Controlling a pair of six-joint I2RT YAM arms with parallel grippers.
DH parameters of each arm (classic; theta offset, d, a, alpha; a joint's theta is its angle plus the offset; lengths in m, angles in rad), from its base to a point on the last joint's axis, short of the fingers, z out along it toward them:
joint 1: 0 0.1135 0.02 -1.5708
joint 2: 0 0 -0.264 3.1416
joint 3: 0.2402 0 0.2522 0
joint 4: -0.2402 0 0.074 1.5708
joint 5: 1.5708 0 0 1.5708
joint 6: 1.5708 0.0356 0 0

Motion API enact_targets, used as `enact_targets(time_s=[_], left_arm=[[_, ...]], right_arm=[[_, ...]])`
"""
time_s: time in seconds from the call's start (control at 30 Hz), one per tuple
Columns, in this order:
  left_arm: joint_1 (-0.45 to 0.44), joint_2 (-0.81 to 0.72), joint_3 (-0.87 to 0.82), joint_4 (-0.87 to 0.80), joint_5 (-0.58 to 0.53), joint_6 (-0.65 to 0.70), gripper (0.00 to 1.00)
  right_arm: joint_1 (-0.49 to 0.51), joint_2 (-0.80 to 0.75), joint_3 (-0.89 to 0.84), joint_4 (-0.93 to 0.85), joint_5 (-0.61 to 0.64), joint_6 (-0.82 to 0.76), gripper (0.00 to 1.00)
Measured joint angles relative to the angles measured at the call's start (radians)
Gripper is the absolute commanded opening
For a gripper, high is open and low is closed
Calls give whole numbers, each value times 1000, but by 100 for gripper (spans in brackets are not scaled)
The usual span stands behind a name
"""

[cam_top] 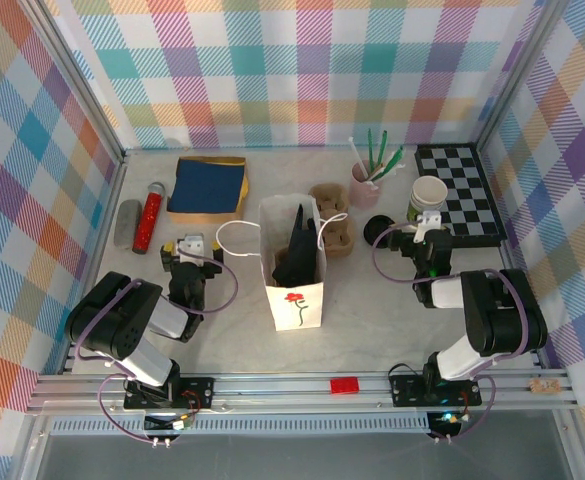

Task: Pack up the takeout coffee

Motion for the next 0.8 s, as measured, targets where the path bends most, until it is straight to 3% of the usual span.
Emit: enact_targets(time_s=[0.17,0.5,0.8], left_arm=[[65,13,39,-44,74,-29,100],[159,15,201,-336,206,-113,100],[204,15,219,-430,249,-162,100]], right_arm=[[10,0,-11,4,-5,-1,99],[37,0,-62,46,-4,-11,99],[-24,0,5,-31,-5,33,99]])
